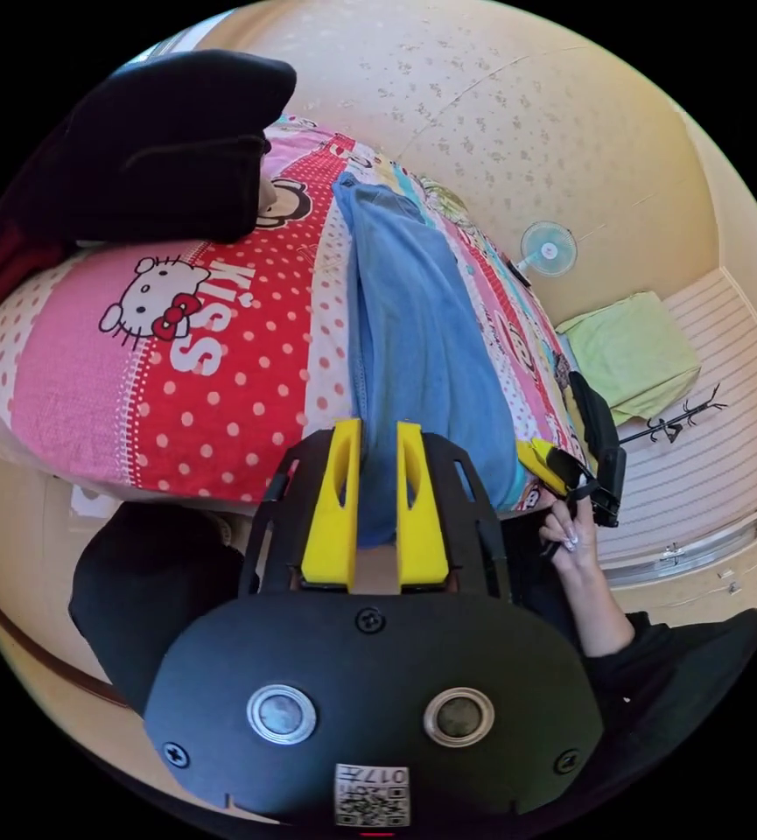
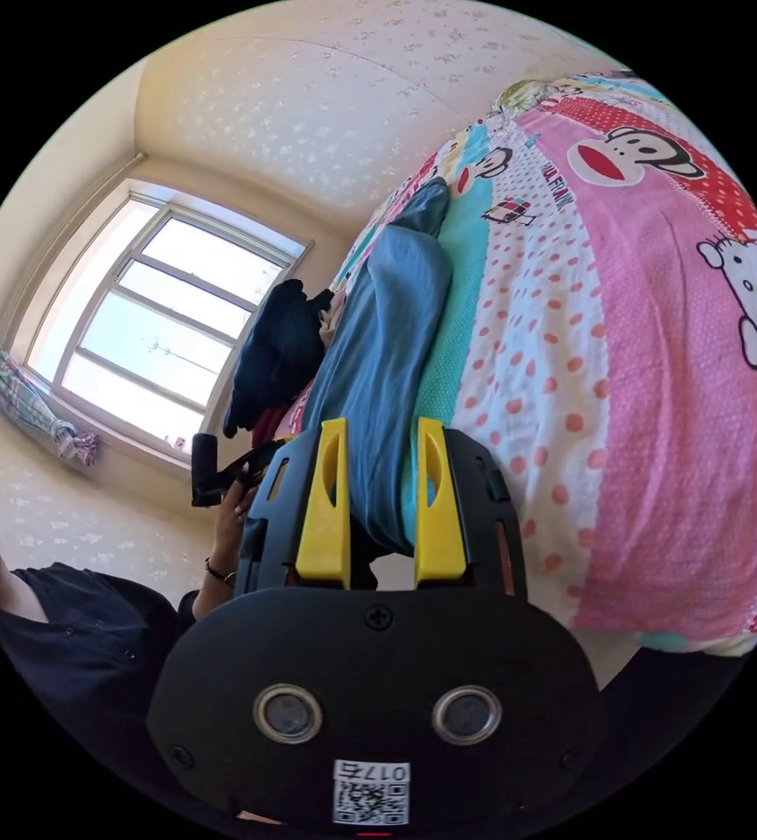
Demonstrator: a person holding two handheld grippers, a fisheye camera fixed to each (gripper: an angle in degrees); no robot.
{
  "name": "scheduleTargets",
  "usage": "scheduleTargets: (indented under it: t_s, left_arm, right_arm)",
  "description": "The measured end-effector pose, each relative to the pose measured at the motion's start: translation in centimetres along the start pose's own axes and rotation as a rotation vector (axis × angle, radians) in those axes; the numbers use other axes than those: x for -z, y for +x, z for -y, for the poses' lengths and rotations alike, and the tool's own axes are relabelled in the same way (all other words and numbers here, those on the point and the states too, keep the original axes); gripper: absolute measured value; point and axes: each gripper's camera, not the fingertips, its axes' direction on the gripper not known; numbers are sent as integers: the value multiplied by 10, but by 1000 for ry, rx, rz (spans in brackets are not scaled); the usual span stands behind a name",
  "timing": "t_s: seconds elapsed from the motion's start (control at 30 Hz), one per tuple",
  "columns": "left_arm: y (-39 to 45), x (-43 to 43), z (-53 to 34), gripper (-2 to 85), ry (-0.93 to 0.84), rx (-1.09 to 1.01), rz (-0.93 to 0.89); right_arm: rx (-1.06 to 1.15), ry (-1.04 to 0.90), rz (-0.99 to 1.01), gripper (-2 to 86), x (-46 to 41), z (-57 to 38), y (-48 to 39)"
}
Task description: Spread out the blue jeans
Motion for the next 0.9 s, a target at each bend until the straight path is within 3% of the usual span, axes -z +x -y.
scheduleTargets:
  t_s: [0.17, 0.27, 0.43, 0.57, 0.9]
  left_arm:
    - [8, 17, -1, 12, 17, -2, 15]
    - [-1, 31, -3, 2, 33, 24, 15]
    - [-18, 33, -6, 47, 26, 77, -93]
    - [-19, 45, 14, 130, 63, 43, -209]
    - [-21, 16, 71, 138, -40, 3, -252]
  right_arm:
    - [5, -100, -69, 35, 4, 11, -18]
    - [1, -72, 15, 25, 32, 17, -26]
    - [-28, -142, -38, 40, 33, 22, -27]
    - [-68, 4, 83, 81, 60, 39, -22]
    - [-118, -158, 124, 111, 15, 137, -30]
